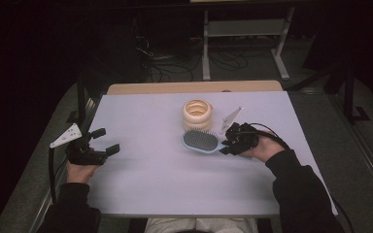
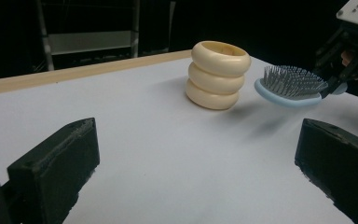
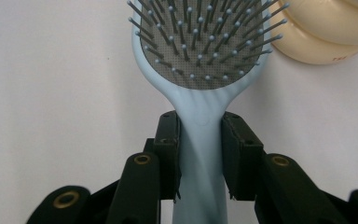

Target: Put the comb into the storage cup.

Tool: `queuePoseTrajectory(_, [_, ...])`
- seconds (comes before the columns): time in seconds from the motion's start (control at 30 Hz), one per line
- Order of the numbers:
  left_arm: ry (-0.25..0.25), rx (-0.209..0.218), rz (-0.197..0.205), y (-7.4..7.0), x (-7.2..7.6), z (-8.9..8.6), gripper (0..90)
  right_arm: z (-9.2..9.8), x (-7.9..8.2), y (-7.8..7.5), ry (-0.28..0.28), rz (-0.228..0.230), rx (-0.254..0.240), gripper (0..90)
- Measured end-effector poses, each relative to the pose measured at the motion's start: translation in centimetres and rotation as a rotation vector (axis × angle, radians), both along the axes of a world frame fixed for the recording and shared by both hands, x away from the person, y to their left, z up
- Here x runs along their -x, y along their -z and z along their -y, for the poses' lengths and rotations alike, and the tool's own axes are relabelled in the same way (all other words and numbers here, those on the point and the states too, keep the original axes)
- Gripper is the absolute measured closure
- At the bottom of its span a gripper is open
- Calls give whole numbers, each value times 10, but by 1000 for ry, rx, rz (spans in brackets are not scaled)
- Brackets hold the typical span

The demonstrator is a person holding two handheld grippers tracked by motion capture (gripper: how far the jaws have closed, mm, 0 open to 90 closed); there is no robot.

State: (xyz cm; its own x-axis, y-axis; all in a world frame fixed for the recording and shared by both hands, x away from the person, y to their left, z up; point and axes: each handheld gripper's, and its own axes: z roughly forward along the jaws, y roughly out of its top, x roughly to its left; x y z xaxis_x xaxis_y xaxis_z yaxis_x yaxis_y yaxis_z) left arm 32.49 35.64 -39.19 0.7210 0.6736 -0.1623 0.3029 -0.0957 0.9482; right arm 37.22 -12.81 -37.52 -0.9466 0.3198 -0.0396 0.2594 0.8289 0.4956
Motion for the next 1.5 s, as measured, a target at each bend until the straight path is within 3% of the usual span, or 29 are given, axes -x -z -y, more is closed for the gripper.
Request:
queuePoseTrajectory(0.5, [-8, 3, -20, -1, 1, -2, 0, 1, 2, -30, 0, 44, -39, 681])
queuePoseTrajectory(0.67, [9, -40, -46, -4, 1, 4, 0, -1, 2, -44, -1, 70, -59, 681])
queuePoseTrajectory(0.8, [22, -56, -41, -9, 0, 10, 0, -3, 1, -53, 11, 90, -64, 681])
queuePoseTrajectory(1.03, [25, -25, -29, -20, -4, 11, 0, -8, -3, -70, 21, 120, -67, 681])
queuePoseTrajectory(1.23, [69, -50, -41, -30, -10, 23, 0, -17, -4, -80, 10, 142, -70, 681])
queuePoseTrajectory(1.5, [75, 4, -54, -44, -18, 26, 0, -31, -6, -89, -9, 160, -67, 681])
